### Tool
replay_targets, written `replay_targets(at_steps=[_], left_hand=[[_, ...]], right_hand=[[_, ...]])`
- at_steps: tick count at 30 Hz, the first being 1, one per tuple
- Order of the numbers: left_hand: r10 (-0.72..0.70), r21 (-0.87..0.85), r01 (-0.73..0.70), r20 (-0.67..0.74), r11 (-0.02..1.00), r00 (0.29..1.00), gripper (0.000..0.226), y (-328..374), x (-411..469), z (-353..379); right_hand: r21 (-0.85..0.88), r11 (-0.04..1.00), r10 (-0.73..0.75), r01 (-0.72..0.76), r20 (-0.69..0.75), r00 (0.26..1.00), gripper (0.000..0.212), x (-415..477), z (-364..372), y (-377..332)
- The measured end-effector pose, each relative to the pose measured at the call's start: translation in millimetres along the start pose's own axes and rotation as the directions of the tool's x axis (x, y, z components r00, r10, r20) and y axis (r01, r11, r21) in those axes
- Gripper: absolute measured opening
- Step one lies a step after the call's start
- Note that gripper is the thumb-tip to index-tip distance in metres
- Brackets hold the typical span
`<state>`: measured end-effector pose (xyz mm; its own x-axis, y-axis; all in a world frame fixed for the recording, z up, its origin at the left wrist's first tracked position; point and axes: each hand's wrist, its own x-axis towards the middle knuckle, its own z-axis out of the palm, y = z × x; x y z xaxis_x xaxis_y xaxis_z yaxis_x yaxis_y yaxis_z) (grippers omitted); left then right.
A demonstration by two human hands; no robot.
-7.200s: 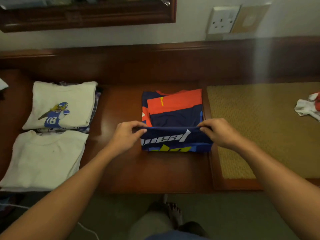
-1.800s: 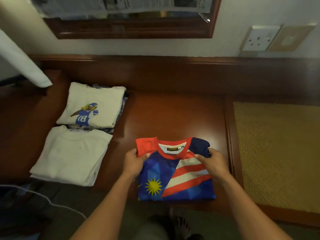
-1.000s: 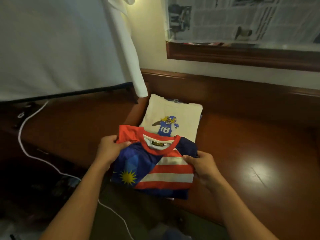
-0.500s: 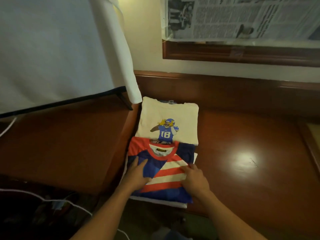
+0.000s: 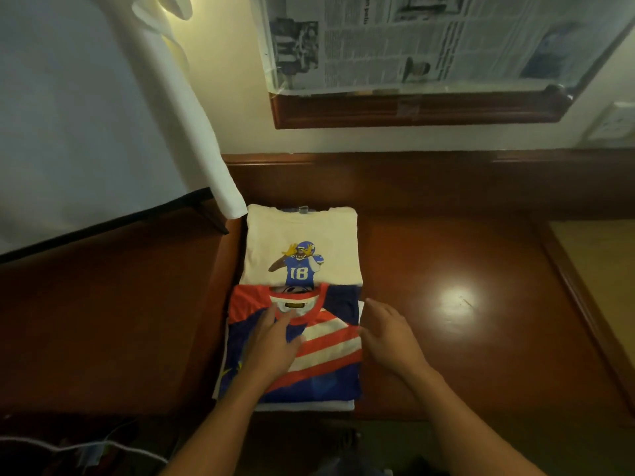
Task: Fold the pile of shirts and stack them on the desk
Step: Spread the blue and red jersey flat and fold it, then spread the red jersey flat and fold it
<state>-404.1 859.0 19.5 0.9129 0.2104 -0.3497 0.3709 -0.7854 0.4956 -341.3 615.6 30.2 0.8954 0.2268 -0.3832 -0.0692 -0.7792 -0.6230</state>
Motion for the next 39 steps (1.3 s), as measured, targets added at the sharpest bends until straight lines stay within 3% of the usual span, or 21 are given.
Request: replay_targets(at_steps=[4, 8, 16, 23, 28, 33, 39], left_hand=[[0.094, -0.047, -0.096, -0.043, 0.994, 0.995, 0.057, 60, 7, 6], [0.14, -0.068, -0.141, -0.016, 0.988, 0.99, 0.061, 127, 10, 20], [0.274, -0.155, -0.256, 0.103, 0.954, 0.956, 0.074, 290, -7, 95], [0.441, -0.193, -0.407, 0.188, 0.893, 0.878, 0.078, 459, -55, 192], [0.528, -0.245, -0.476, 0.229, 0.844, 0.818, 0.074, 548, -87, 247], [0.57, -0.188, -0.538, 0.283, 0.822, 0.772, 0.078, 605, -73, 275], [0.607, -0.14, -0.592, 0.232, 0.794, 0.76, 0.073, 675, -18, 298]], right_hand=[[-0.011, 1.0, -0.002, 0.001, -0.167, 0.986, 0.071, -14, -46, 13], [-0.001, 1.0, 0.021, -0.022, -0.229, 0.973, 0.073, -32, -101, 43], [0.171, 0.977, 0.183, -0.129, -0.356, 0.916, 0.081, -95, -220, 184], [0.385, 0.884, 0.43, -0.265, -0.446, 0.785, 0.084, -187, -329, 334], [0.474, 0.829, 0.529, -0.298, -0.49, 0.693, 0.086, -231, -380, 406], [0.511, 0.812, 0.547, -0.282, -0.498, 0.673, 0.087, -227, -419, 444], [0.49, 0.832, 0.518, -0.26, -0.52, 0.679, 0.084, -188, -469, 477]])
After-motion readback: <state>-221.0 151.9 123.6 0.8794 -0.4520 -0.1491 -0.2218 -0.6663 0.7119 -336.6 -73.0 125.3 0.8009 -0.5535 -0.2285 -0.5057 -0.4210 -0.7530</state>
